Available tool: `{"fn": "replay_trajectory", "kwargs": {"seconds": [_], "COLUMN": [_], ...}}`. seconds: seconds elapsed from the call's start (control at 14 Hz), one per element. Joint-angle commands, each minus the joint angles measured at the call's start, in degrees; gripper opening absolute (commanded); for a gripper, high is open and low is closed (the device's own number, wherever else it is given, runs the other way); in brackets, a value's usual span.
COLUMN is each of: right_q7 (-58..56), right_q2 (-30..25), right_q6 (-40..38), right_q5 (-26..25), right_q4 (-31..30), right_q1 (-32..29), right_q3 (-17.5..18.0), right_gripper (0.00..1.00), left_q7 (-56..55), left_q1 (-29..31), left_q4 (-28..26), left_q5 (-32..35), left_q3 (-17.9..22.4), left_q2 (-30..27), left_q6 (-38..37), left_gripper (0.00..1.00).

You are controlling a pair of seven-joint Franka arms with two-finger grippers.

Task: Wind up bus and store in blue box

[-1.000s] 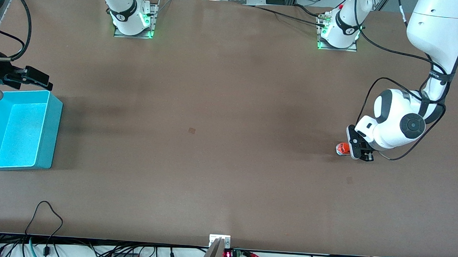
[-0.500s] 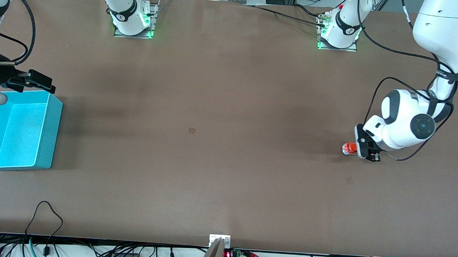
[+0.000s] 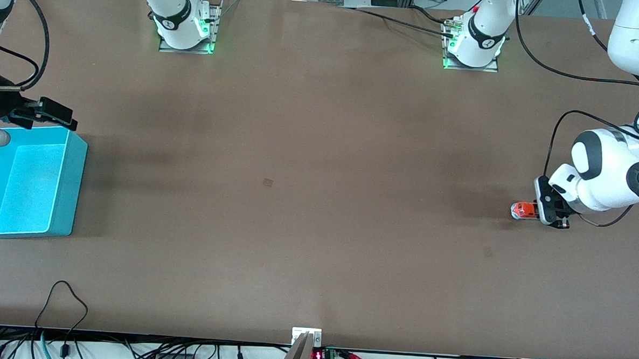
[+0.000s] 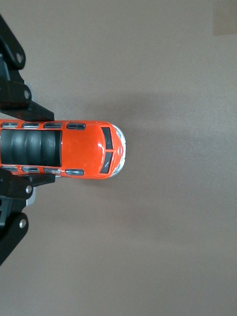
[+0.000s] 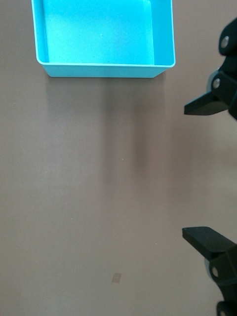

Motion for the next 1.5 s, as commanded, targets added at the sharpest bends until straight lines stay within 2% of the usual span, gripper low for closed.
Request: {"fn": "replay_trajectory", "kwargs": {"seconds": [0.0, 0.14, 0.21, 0.36, 0.64, 1.0, 1.21, 1.43], "right_q7": [-0.13, -0.22, -0.22, -0.22, -0.22, -0.13, -0.13, -0.13], "right_q2": [0.33, 0.33, 0.33, 0.33, 0.33, 0.33, 0.33, 0.42], "right_q6": [-0.12, -0.12, -0.12, -0.12, -0.12, -0.12, -0.12, -0.12], "right_q5": [0.22, 0.22, 0.31, 0.22, 0.31, 0.31, 0.13, 0.13], "right_q4": [0.96, 0.96, 0.96, 0.96, 0.96, 0.96, 0.96, 0.96], "right_q1": [-0.36, -0.36, -0.45, -0.45, -0.36, -0.45, -0.36, -0.45], "right_q3": [0.26, 0.18, 0.18, 0.09, 0.09, 0.09, 0.0, 0.0], "right_gripper": [1.0, 1.0, 1.0, 1.0, 1.0, 1.0, 1.0, 1.0], "left_q7": [0.86, 0.86, 0.86, 1.21, 0.34, -4.04, -10.01, -16.77], "left_q1": [0.06, 0.15, 0.15, 0.76, 0.32, -1.34, -2.83, -3.28], "left_q4": [2.59, 2.67, 2.76, 2.76, 3.2, 5.04, 6.27, 10.13], "left_q5": [0.5, 0.59, 0.59, 0.59, 0.59, 0.59, 0.59, 0.59], "left_q3": [-0.1, -0.01, -0.1, -0.1, -0.71, -0.8, -0.98, -1.06], "left_q2": [4.86, 4.86, 4.86, 4.43, -0.05, -2.43, -4.45, -5.59], "left_q6": [1.86, 1.86, 1.86, 1.59, -2.17, -9.2, -15.35, -22.9], "left_gripper": [0.36, 0.37, 0.42, 1.0, 1.0, 1.0, 1.0, 1.0]}}
